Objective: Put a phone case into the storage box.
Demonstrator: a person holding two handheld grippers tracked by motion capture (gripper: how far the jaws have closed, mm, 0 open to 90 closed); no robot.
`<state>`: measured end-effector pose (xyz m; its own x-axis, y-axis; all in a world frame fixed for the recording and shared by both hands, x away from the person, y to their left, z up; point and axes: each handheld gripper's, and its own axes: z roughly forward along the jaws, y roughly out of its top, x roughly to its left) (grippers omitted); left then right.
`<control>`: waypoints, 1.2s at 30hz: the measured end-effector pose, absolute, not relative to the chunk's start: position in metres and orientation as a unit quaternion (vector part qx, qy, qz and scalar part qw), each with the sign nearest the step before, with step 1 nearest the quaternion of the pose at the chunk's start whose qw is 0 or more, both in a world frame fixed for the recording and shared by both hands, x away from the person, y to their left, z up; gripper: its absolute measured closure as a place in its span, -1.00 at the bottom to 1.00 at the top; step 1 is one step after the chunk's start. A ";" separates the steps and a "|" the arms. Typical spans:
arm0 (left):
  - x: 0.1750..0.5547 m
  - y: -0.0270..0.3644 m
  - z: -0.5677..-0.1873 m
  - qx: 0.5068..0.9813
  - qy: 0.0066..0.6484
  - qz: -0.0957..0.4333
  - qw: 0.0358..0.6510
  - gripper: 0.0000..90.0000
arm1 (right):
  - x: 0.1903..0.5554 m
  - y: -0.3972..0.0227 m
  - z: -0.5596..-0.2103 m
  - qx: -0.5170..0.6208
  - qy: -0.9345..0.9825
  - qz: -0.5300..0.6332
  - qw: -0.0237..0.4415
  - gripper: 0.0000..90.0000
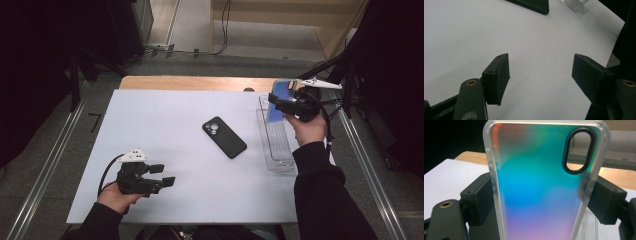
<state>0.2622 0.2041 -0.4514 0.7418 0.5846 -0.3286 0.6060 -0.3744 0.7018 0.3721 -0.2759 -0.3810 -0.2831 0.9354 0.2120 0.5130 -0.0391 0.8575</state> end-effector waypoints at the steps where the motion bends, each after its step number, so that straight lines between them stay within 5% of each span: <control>1: 0.262 0.204 -0.451 0.828 0.360 -0.012 0.430 -0.32 | 0.374 -0.276 -0.382 0.558 0.650 0.461 0.230 -0.67; 36: 0.264 0.207 -0.451 0.824 0.362 -0.014 0.437 -0.31 | 0.451 -0.282 -0.432 0.620 0.629 0.391 0.260 -0.67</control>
